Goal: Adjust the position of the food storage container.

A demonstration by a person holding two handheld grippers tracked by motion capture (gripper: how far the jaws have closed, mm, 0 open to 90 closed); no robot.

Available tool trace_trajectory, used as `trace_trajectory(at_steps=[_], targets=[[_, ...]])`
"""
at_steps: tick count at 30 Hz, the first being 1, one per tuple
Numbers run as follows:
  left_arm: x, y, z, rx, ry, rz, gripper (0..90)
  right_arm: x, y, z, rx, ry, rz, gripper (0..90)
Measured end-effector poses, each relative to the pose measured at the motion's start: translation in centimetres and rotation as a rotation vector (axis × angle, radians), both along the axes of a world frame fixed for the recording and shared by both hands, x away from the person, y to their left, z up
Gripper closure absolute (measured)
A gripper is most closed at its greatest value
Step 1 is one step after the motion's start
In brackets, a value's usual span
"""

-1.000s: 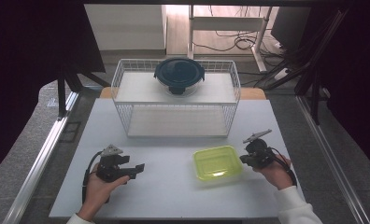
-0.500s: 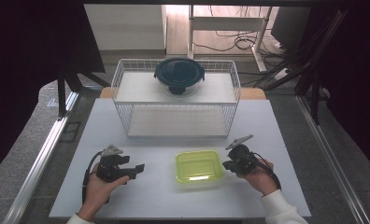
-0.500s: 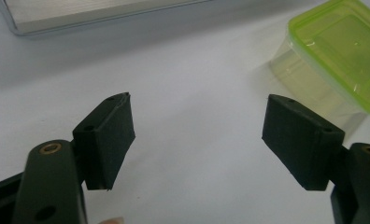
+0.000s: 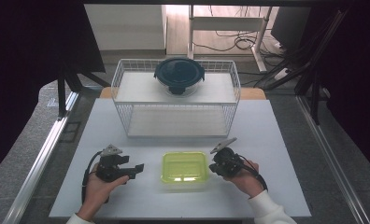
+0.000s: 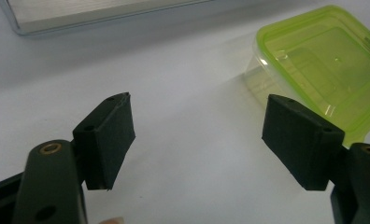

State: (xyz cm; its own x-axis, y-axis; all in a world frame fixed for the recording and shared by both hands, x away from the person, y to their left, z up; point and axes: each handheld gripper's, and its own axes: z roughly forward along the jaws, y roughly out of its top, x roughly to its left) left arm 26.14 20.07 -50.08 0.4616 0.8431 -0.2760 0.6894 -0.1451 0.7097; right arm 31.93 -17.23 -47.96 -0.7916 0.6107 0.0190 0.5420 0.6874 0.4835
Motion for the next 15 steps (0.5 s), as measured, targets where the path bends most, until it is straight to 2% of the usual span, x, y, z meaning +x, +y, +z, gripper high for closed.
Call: trace_trajectory(at_steps=[9,11,13,15], targets=[[0.0,-0.1,0.0,0.003,0.001,-0.003,24.2,-0.2,1.7,-0.3,-0.003,-0.016,0.037,88.8],[-0.1,-0.2,0.0,0.003,-0.002,-0.004,24.2,-0.2,1.6,-0.3,0.0,-0.02,0.038,88.7],[-0.1,-0.2,0.1,0.004,-0.002,-0.005,24.1,-0.4,1.2,0.0,0.001,-0.044,0.022,88.7],[-0.1,0.0,0.1,0.004,-0.004,-0.002,24.1,-0.5,0.4,0.4,0.021,-0.06,0.01,88.7]])
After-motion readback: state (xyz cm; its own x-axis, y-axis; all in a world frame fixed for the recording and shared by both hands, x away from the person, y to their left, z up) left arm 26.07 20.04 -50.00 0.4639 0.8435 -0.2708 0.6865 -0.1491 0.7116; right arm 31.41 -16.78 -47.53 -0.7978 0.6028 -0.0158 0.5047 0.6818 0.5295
